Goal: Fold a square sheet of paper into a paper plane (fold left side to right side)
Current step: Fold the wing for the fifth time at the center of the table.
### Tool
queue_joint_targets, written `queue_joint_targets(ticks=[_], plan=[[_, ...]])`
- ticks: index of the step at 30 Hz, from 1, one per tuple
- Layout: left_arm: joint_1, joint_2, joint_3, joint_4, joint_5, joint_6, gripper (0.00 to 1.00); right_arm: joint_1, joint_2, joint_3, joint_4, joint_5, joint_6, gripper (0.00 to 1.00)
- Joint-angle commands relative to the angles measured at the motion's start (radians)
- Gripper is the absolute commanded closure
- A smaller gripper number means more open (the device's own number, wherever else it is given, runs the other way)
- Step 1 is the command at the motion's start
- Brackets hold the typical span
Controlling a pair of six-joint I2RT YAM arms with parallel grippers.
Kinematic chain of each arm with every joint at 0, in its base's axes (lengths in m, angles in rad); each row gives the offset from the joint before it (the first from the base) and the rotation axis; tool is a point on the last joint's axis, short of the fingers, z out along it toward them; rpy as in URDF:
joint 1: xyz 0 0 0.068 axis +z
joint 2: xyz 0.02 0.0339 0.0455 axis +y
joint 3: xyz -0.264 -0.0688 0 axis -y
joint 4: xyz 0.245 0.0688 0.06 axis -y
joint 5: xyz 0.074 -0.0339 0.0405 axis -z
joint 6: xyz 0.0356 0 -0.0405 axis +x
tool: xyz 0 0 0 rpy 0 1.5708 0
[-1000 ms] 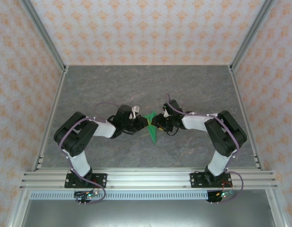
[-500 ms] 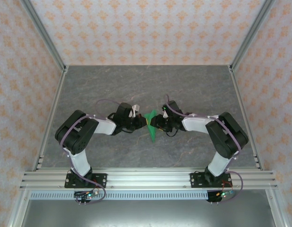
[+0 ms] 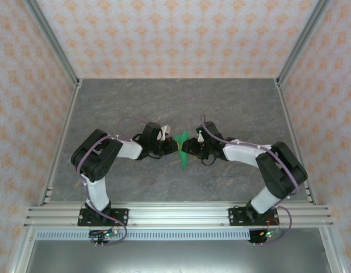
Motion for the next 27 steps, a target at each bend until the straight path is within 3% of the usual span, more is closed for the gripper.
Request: queue_joint_targets(ticks=[1,17,27], plan=[[0.004,0.011,0.026,-0.03,0.004,0.031,1.0,-0.027,-0.023,-0.017,0.083,-0.036,0.042,0.5],[0.005,0.027,0.033,-0.045,-0.005,0.04,1.0,-0.061,0.143,0.123,0.175,-0.103,0.077,0.54],[0.005,0.028,0.036,-0.062,-0.013,0.052,1.0,-0.058,0.206,0.188,0.079,-0.071,0.019,0.54]])
